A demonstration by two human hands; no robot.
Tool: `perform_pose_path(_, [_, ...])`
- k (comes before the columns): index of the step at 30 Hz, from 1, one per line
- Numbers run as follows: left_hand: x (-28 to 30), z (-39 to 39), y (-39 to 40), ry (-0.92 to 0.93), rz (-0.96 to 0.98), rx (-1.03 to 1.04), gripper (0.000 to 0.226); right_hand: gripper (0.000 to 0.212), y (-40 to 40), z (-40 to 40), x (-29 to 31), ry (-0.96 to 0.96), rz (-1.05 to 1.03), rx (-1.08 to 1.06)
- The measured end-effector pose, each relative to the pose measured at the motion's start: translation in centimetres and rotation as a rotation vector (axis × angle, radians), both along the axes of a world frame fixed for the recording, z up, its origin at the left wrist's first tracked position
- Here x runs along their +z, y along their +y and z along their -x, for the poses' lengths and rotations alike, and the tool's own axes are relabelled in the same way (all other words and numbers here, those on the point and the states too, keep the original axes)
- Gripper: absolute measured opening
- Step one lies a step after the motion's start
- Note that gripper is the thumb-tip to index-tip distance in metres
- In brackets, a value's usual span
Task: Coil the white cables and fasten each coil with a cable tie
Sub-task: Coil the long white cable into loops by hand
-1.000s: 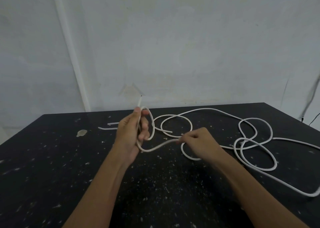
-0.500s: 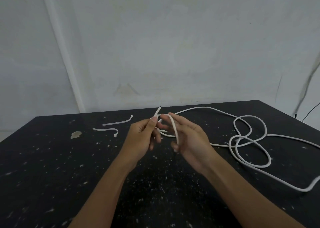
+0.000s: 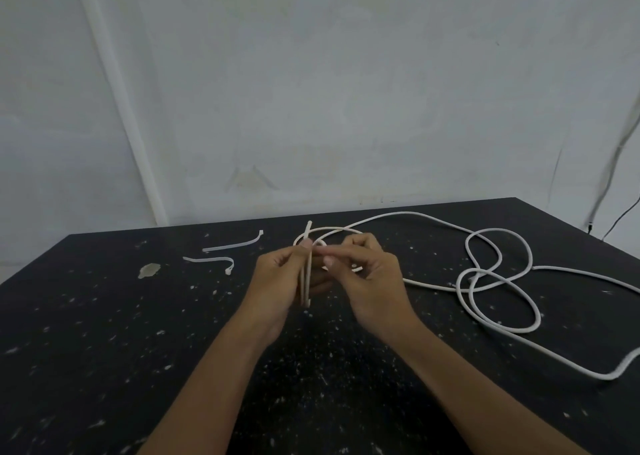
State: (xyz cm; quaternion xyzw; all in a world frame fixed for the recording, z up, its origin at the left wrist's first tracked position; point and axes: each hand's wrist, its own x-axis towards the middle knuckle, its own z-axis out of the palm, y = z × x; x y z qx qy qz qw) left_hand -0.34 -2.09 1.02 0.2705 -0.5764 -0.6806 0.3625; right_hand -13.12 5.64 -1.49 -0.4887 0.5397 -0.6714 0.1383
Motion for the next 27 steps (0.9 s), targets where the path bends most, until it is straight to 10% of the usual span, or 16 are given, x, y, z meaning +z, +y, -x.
perform_pose_path(12, [0.7,0.2,0.3,0.216,-0.379,-0.183,0.033,0.012,0.3,0.1,-1.0,-0.049,0.036,0.314])
perform_pose_path(27, [2.6,-1.0,-0.8,0.608,-0.408,-0.141,0.031,0.036,-0.1,-0.4,-1.8,0.264,0.005,0.057])
